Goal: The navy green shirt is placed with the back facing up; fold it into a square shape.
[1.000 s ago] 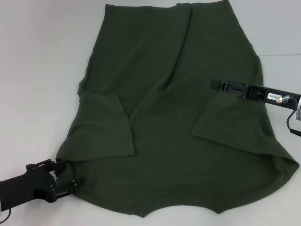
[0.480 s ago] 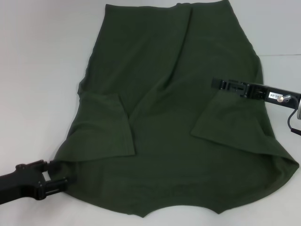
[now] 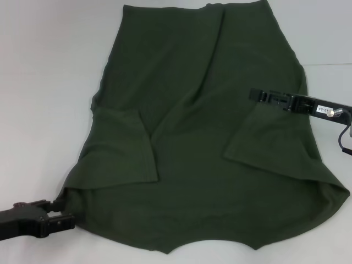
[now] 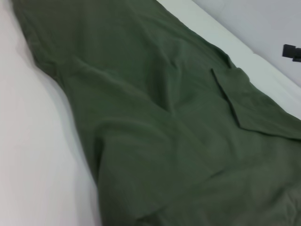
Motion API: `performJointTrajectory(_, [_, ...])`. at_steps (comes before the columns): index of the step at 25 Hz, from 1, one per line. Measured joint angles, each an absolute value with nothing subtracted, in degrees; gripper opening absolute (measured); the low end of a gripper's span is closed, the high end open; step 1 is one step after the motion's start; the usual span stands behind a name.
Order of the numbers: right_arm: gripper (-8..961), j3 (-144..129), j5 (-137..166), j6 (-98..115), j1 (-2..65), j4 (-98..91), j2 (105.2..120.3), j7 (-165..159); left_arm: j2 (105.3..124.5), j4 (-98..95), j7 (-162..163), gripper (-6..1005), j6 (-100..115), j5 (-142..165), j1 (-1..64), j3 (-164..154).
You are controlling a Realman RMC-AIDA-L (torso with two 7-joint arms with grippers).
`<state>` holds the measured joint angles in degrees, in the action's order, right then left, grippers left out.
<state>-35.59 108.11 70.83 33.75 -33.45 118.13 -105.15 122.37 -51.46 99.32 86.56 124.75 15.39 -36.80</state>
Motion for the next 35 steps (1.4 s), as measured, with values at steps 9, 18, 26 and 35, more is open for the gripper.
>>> performJointTrajectory(9, [887,-35.6,108.1,70.8,33.5,-33.4,118.03,-105.1,122.61,-51.5,100.4,751,82.5,127.8,16.3,-36.8])
performJointTrajectory(18, [887,-35.6,108.1,70.8,33.4,-33.4,118.03,-105.1,122.61,-51.6,101.2,751,82.2,129.1,16.9,-37.4])
performJointTrajectory(26, [886,-35.6,108.1,70.8,33.5,-33.4,118.03,-105.1,122.91,-51.4,101.1,735,82.6,129.2,17.5,-39.2])
performJointTrajectory(35, [887,-35.6,108.0,70.8,33.3,-33.4,118.03,-105.1,123.66,-52.0,100.9,715,82.6,129.2,18.7,-41.4])
